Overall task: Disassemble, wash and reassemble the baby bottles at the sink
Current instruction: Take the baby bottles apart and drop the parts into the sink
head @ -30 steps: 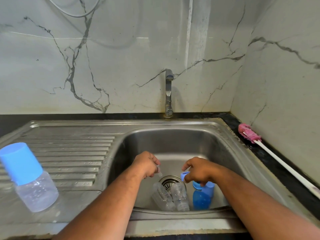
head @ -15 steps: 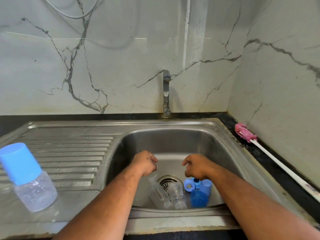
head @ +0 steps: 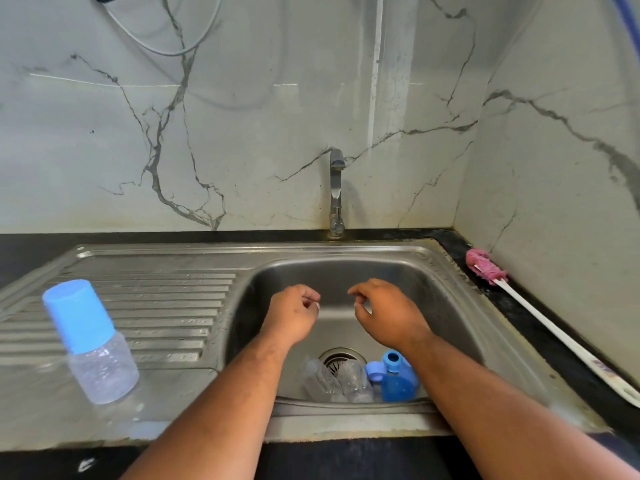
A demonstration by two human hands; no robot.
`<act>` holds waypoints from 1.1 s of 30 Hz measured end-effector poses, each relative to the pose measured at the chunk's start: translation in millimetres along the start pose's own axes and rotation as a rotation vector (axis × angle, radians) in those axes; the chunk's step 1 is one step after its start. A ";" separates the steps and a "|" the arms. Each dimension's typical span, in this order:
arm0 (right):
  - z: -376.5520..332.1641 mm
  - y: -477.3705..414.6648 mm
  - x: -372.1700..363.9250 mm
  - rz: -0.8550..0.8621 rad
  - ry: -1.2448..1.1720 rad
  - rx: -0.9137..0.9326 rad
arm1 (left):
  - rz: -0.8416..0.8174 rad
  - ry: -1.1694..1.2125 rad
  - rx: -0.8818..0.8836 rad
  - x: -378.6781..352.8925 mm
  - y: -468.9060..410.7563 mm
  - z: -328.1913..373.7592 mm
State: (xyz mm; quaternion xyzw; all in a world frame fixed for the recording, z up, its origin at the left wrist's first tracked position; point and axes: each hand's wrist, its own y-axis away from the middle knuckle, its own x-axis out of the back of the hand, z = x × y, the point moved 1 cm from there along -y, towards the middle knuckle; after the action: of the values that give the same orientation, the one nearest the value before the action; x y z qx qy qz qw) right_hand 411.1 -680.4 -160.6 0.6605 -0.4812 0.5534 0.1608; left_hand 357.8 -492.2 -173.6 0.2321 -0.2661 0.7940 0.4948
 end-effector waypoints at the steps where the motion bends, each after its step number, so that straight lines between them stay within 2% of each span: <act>1: -6.2 3.1 2.2 0.033 0.017 0.036 | 0.031 0.006 -0.033 2.6 4.6 3.4; 5: -25.7 16.7 11.1 0.106 0.080 0.139 | 0.165 0.032 -0.196 20.3 29.8 23.6; 11: -17.5 23.7 13.7 0.066 0.144 0.099 | 0.434 -0.096 -0.531 58.0 84.6 46.5; 16: -19.1 25.6 13.7 0.043 0.191 0.099 | 0.716 -0.283 -0.623 122.6 114.6 51.5; 18: -20.4 25.4 13.1 0.027 0.203 0.105 | 0.872 -0.387 -0.535 146.7 122.9 45.6; 21: -20.7 25.9 13.7 0.025 0.207 0.111 | 1.013 -0.410 -0.207 167.1 129.9 22.4; 23: -21.9 26.4 14.5 0.018 0.204 0.112 | 1.008 -0.290 0.011 169.7 131.3 -0.8; 26: -21.7 27.0 13.2 0.018 0.194 0.111 | 0.930 -0.123 0.219 166.0 130.5 -29.0; 30: -19.4 26.0 13.1 0.023 0.157 0.109 | 0.822 -0.043 0.349 161.1 123.4 -50.8; 33: -18.3 24.7 12.6 0.026 0.127 0.102 | 0.785 -0.049 0.277 158.4 111.0 -51.8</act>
State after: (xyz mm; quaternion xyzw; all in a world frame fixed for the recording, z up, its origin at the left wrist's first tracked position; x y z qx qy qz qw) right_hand 379.4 -684.5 -151.3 0.6252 -0.4497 0.6201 0.1497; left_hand 187.7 -394.5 -133.8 0.1962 -0.2369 0.9449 0.1121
